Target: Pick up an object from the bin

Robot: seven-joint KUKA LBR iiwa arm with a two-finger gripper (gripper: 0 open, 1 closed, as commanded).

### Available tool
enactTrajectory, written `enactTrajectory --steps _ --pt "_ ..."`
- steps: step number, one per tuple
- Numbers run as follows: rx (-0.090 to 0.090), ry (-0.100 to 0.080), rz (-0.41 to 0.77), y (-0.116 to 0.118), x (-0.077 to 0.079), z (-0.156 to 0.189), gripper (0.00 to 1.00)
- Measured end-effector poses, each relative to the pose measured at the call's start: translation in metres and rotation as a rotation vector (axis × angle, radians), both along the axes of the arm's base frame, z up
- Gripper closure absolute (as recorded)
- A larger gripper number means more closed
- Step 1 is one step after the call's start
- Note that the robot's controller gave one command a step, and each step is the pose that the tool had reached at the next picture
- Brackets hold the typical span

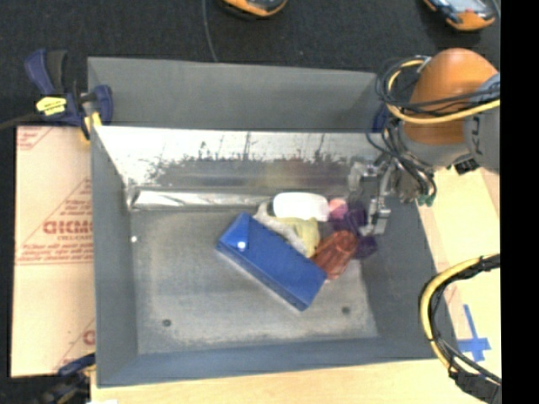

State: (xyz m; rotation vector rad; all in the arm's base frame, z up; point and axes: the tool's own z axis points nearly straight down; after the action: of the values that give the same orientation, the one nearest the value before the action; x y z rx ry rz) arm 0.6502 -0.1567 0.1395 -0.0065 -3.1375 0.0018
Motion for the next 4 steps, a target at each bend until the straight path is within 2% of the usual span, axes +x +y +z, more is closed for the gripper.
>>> enactTrajectory --steps 1,2,3,4 --pt "-0.001 -0.005 0.005 0.001 0.001 0.005 1.00" --pt "-0.001 -0.005 0.006 0.001 0.001 0.005 0.00" --pt "-0.001 -0.005 0.006 0.001 0.001 0.005 0.00" --pt "0.007 -0.012 -0.187 0.006 -0.020 -0.058 1.00"
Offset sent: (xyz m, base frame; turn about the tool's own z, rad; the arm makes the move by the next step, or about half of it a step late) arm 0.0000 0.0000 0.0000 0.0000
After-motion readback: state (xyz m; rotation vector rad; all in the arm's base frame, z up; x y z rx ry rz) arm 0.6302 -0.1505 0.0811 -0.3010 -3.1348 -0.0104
